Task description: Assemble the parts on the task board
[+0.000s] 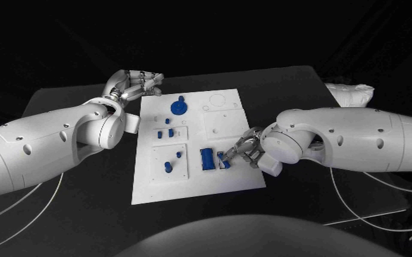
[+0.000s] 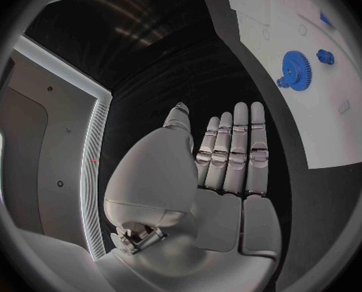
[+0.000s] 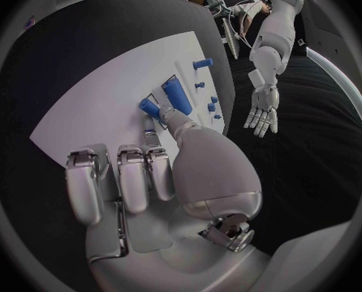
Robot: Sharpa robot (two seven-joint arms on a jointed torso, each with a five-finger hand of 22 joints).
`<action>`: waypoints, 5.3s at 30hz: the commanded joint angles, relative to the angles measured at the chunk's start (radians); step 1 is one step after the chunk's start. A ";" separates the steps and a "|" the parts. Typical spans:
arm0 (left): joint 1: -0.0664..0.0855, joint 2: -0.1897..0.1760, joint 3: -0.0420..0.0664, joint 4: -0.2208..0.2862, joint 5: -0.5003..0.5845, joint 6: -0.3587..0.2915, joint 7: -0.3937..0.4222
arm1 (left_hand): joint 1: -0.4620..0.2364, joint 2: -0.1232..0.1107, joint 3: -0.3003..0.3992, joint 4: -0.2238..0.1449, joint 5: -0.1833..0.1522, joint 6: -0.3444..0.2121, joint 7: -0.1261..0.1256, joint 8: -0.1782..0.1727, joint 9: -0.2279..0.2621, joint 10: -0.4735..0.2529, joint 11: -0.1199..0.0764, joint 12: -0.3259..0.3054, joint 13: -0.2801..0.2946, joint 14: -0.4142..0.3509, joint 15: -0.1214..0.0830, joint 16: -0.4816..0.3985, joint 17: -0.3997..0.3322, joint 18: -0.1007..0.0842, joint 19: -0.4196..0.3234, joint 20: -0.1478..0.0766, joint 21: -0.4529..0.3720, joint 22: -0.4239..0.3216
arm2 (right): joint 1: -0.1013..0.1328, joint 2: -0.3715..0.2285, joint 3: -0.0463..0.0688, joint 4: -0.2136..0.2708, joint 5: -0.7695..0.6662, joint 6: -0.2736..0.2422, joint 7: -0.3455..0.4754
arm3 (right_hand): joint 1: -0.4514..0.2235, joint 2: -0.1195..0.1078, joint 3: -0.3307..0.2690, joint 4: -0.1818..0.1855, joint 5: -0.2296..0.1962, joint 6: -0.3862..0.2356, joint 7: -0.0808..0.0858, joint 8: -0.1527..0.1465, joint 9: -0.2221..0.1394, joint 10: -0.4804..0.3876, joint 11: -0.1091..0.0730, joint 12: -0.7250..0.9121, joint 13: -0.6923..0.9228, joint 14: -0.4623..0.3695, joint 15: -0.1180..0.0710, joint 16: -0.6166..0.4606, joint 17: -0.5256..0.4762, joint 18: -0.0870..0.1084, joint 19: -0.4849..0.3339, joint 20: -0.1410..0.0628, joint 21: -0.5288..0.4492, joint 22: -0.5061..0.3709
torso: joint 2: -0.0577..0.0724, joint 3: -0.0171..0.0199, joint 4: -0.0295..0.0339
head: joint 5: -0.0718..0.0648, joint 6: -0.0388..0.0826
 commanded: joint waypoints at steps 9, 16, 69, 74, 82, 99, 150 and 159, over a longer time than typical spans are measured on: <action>0.001 0.001 0.001 0.001 -0.003 0.014 0.006 | 0.001 0.008 -0.005 0.000 0.004 -0.009 -0.001 0.005 0.002 -0.009 0.001 0.006 0.001 -0.008 0.001 0.004 -0.001 0.011 0.007 -0.001 -0.005 -0.001 | -0.002 0.001 -0.002 -0.001 -0.015 0.021 -0.014 | -0.039 -0.024 -0.043 0.015 -0.011 -0.054 0.012 -0.015 -0.030 0.105 0.018 0.004 0.263 0.104 0.015 0.004 0.263 -0.007 0.107 0.020 0.004 0.263 | 0.000 -0.0004 0.0003 | 0.000 0.000; 0.001 0.000 0.001 0.001 -0.003 0.013 0.006 | 0.001 0.008 -0.005 0.000 0.004 -0.009 -0.001 0.005 0.002 -0.009 0.001 0.006 0.001 -0.008 0.001 0.004 -0.001 0.011 0.007 -0.001 -0.005 -0.001 | -0.002 -0.007 -0.002 0.005 -0.042 0.022 -0.014 | -0.061 -0.029 -0.065 0.029 -0.017 -0.056 0.015 -0.007 -0.031 0.105 0.021 0.004 0.263 0.104 0.020 0.004 0.263 -0.007 0.107 0.025 0.004 0.263 | 0.000 -0.0005 -0.0001 | 0.002 0.000; 0.000 0.005 0.001 -0.010 -0.003 0.015 0.006 | 0.002 0.009 -0.008 0.000 0.004 -0.009 -0.001 0.005 0.002 -0.009 0.001 0.006 0.001 -0.009 0.001 0.004 -0.002 0.011 0.008 -0.001 -0.006 -0.003 | -0.001 -0.071 -0.002 0.049 -0.351 0.235 -0.037 | -0.064 0.049 -0.286 0.150 -0.213 -0.070 -0.088 0.504 0.435 0.105 -0.072 0.004 0.263 0.104 -0.050 0.004 0.263 -0.007 0.107 -0.039 0.004 0.263 | 0.000 0.0002 0.0006 | -0.001 0.000; 0.000 0.004 0.001 -0.011 -0.003 0.013 0.006 | 0.002 0.009 -0.008 0.000 0.004 -0.009 -0.001 0.005 0.002 -0.009 0.001 0.006 0.001 -0.009 0.001 0.004 -0.002 0.011 0.008 -0.001 -0.006 -0.003 | 0.000 -0.085 -0.002 0.070 -0.387 0.216 -0.019 | -0.059 0.047 -0.289 0.148 -0.213 -0.065 -0.090 0.510 0.443 0.105 -0.074 0.004 0.263 0.104 -0.051 0.004 0.263 -0.007 0.107 -0.040 0.004 0.263 | 0.000 -0.0008 0.0003 | -0.002 0.000; -0.001 0.006 0.001 -0.014 -0.003 0.015 0.007 | 0.002 0.009 -0.008 0.000 0.004 -0.009 -0.001 0.005 0.002 -0.009 0.001 0.006 0.001 -0.009 0.001 0.004 -0.002 0.011 0.008 -0.001 -0.006 -0.003 | 0.004 -0.110 -0.002 0.115 -0.538 0.155 0.047 | -0.005 0.050 -0.277 0.127 -0.212 -0.089 -0.086 0.481 0.442 0.105 -0.072 0.004 0.263 0.104 -0.055 0.004 0.263 -0.007 0.107 -0.044 0.004 0.263 | -0.001 0.0003 -0.0007 | -0.003 0.000; -0.004 0.007 0.001 -0.014 -0.004 0.018 0.008 | 0.003 0.010 -0.009 0.000 0.004 -0.010 -0.001 0.005 0.002 -0.009 0.001 0.006 0.001 -0.009 0.001 0.005 -0.002 0.011 0.008 -0.001 -0.007 -0.004 | 0.002 -0.095 -0.002 0.135 -0.890 0.100 0.112 | 0.071 0.038 -0.222 0.126 -0.207 -0.120 -0.023 0.214 0.230 0.105 -0.013 0.004 0.263 0.104 -0.011 0.004 0.263 -0.007 0.107 -0.005 0.004 0.263 | 0.001 0.0001 0.0002 | -0.005 0.000; -0.004 0.001 0.001 -0.007 -0.005 0.022 0.008 | 0.003 0.010 -0.009 0.000 0.004 -0.010 -0.001 0.005 0.002 -0.009 0.001 0.006 0.001 -0.009 0.001 0.005 -0.002 0.011 0.008 -0.001 -0.007 -0.004 | -0.034 -0.018 -0.002 0.098 -0.975 0.226 0.046 | 0.139 0.065 -0.125 0.067 -0.101 -0.004 -0.025 0.080 0.055 0.105 -0.014 0.004 0.263 0.104 -0.009 0.004 0.263 -0.007 0.107 0.001 0.004 0.263 | 0.001 -0.0002 0.0010 | -0.010 0.000; -0.004 0.001 0.001 -0.008 -0.005 0.022 0.009 | 0.003 0.010 -0.009 0.000 0.004 -0.010 -0.001 0.005 0.002 -0.009 0.001 0.006 0.001 -0.009 0.001 0.005 -0.002 0.011 0.008 -0.001 -0.007 -0.004 | -0.035 -0.010 -0.002 0.091 -0.966 0.231 0.035 | 0.142 0.085 -0.105 0.064 -0.084 0.012 -0.026 0.069 0.040 0.105 -0.015 0.004 0.263 0.104 -0.011 0.004 0.263 -0.007 0.107 -0.001 0.004 0.263 | 0.000 0.0000 -0.0003 | -0.008 0.000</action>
